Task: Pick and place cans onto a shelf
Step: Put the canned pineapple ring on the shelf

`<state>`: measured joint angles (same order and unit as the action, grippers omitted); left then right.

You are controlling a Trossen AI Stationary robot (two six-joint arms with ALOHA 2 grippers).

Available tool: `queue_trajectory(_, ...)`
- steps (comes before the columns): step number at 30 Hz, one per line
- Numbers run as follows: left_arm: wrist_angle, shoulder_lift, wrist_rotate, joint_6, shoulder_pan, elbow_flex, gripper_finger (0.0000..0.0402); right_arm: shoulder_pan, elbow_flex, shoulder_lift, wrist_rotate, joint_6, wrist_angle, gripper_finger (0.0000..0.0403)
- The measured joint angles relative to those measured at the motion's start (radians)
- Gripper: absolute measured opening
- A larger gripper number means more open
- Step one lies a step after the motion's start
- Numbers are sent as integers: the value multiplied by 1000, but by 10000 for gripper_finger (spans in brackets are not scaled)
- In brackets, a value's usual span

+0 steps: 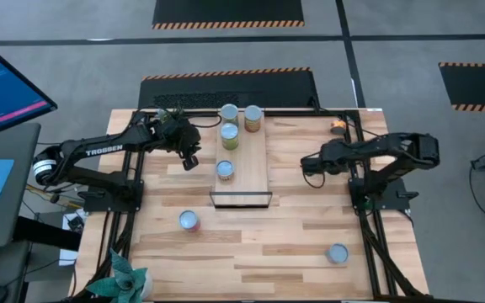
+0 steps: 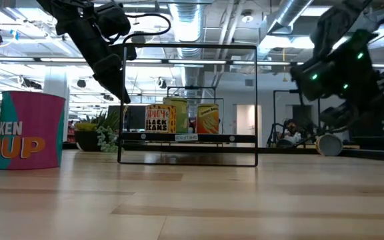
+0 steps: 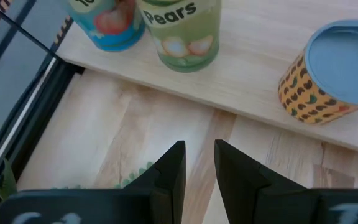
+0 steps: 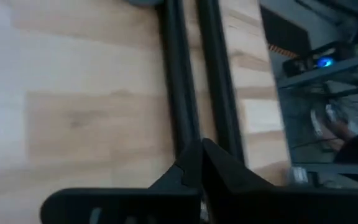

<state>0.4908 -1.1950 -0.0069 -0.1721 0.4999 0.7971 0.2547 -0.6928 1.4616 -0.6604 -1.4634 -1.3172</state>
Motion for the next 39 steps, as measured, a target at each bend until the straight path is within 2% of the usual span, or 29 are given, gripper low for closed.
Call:
queue_trajectory(8,-14,0,-6,29,0,0,73,122,-12,32,-101,235,177,46)
queue_trajectory(13,-14,0,0,80,0,0,73,236,5,32,-85,234,258,63)
queue_trajectory(17,-12,0,1,89,0,0,73,307,-5,30,-76,234,276,92)
queue_trajectory(26,-12,0,1,90,0,0,73,387,-53,30,-91,233,300,210)
queue_trajectory(30,-11,0,1,107,0,0,73,444,-54,30,-19,180,361,249)
queue_trajectory(35,-11,0,1,111,0,0,73,491,-55,30,7,194,468,260)
queue_trajectory(39,-11,0,1,111,0,0,73,507,-98,29,-16,220,472,260)
